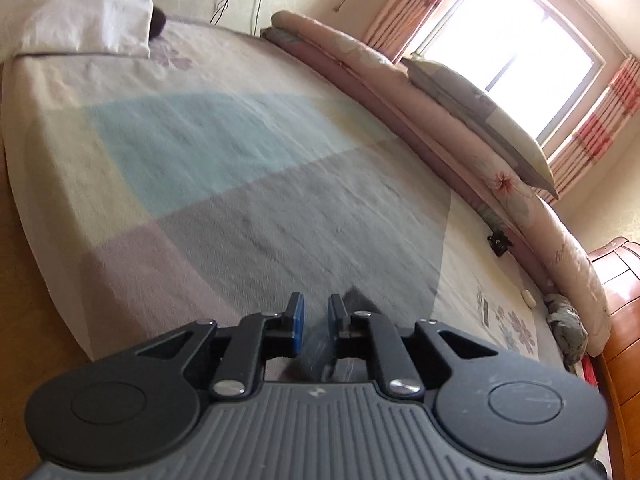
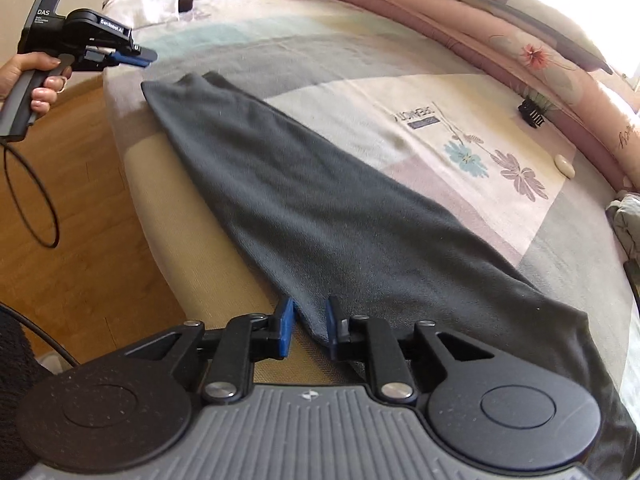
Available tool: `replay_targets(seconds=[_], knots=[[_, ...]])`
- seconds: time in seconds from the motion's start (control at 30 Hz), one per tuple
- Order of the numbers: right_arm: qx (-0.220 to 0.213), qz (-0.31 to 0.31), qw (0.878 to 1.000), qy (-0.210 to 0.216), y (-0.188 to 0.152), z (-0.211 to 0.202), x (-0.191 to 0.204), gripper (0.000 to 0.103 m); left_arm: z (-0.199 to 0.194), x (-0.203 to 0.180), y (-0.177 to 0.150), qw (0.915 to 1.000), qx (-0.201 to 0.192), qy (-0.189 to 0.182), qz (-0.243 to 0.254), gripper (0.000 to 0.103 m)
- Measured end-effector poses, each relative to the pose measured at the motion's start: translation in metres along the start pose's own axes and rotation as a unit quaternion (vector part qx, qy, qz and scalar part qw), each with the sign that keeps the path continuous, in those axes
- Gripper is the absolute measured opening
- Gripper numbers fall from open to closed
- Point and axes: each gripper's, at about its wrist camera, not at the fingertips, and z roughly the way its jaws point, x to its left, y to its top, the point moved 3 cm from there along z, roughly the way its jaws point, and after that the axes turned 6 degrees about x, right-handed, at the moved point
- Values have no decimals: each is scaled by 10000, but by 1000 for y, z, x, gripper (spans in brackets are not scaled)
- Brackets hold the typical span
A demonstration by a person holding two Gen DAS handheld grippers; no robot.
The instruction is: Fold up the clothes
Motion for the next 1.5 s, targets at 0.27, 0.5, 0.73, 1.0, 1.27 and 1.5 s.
replay_targets(seconds=[0.27,0.5,0.73,1.0,1.27,1.5], knots=[[-279,129,9995,-15,8,-8,1,27,51,-47,-11,9829,429,160,1786,17],[-341,300,9989,-117,4,-13,-4,33,73,-57,-32,9692,654,279,2360,30],[-396,481,9980,-136,1,-13,-6,34,60,-81,-39,9537,429,421,2948,5],[-530,597,9967,-142,3,-17,-7,34,55,-87,-13,9456,-208,562,3196,5],[-543,730,9958,-135,2,-19,-11,54,50,-72,-13,9546,-97,780,2874,11],[-556,997,9932,-211,14,5,-23,79,49,-126,-57,9293,531,-427,3629,40]])
